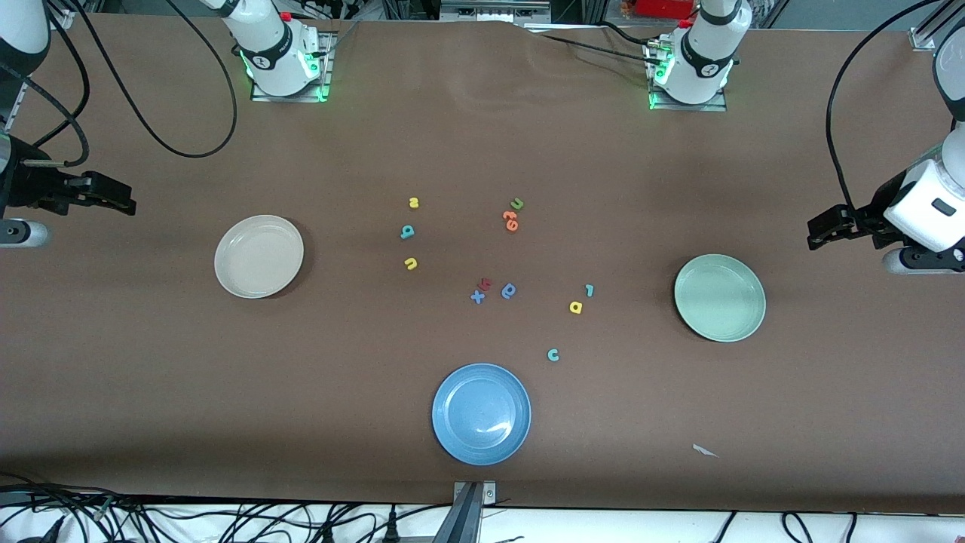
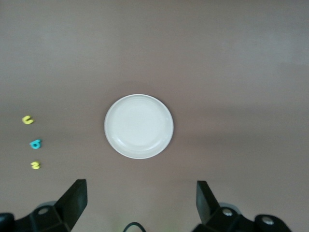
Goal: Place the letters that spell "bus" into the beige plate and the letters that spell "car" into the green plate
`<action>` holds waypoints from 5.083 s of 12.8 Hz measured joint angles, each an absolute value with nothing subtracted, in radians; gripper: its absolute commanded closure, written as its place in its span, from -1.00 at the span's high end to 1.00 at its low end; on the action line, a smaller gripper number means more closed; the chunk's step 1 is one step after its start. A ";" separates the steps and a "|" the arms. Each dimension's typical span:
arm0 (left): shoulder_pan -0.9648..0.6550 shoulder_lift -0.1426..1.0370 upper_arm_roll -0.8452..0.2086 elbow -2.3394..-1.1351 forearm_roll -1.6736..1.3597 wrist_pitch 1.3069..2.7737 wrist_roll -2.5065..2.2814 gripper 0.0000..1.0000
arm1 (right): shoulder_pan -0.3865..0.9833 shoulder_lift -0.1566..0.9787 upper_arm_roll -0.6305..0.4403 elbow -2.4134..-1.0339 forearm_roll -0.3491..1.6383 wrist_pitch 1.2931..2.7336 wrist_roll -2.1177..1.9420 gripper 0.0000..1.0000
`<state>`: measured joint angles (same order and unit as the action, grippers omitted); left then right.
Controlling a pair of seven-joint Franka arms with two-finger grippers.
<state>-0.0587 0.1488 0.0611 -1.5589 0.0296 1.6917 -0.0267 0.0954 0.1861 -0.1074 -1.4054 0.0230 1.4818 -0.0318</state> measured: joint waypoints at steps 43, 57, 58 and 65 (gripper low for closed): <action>-0.474 0.794 0.037 -1.545 -0.156 2.285 -0.271 0.58 | 0.202 0.241 0.424 -2.251 -0.091 2.422 0.614 1.00; -0.510 0.804 0.043 -1.537 -0.083 2.286 -0.419 -0.76 | 0.258 0.431 0.466 -2.271 -0.365 2.612 0.980 1.00; -0.510 0.804 0.043 -1.537 -0.083 2.286 -0.421 -0.82 | 0.268 0.450 0.466 -2.271 -0.400 2.625 1.003 0.99; -0.381 0.771 0.071 -1.499 -0.081 2.163 -0.220 -0.85 | 0.280 0.495 0.468 -2.271 -0.547 2.645 1.109 0.79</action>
<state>-0.3812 0.7714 0.0707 -1.4990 -0.0814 2.1629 -0.2198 0.2800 0.4948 0.4676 -2.2708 -0.5468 2.6447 1.1089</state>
